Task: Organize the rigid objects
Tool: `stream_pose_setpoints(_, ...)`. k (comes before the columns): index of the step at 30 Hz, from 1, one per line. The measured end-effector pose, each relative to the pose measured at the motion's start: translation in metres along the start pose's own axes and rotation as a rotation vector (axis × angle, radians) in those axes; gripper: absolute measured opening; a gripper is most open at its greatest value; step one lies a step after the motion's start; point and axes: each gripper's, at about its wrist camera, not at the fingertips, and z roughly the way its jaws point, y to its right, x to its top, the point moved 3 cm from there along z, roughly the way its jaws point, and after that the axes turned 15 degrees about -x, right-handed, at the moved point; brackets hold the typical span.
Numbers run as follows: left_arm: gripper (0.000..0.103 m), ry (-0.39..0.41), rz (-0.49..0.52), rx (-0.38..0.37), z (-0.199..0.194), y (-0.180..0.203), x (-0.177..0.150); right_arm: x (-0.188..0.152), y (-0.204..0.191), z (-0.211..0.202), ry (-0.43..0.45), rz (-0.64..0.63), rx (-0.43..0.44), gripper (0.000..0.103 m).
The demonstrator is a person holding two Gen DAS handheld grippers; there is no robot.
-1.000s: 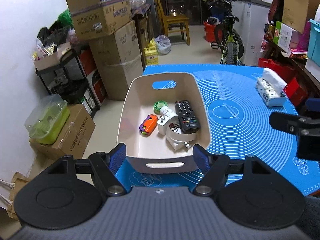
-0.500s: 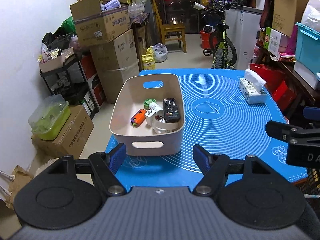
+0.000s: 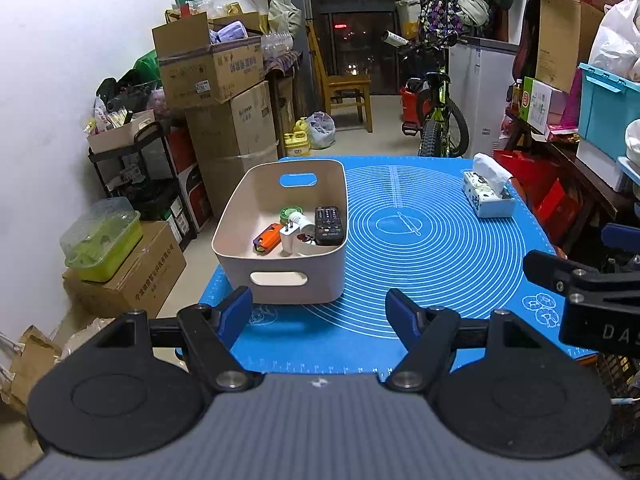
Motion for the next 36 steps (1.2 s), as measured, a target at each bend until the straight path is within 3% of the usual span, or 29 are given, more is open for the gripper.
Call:
stream_pose_setpoints(12, 0.074, 0.029, -0.008, -0.001, 0.001, 0.009, -0.029, -0.045, 0.012, -0.005, 0.001, 0.031, -0.02, 0.096)
stream_pose_setpoints(36, 0.074, 0.029, -0.029, 0.044, 0.013, -0.005, -0.065, -0.075, -0.01, -0.003, -0.004, -0.007, 0.008, 0.096)
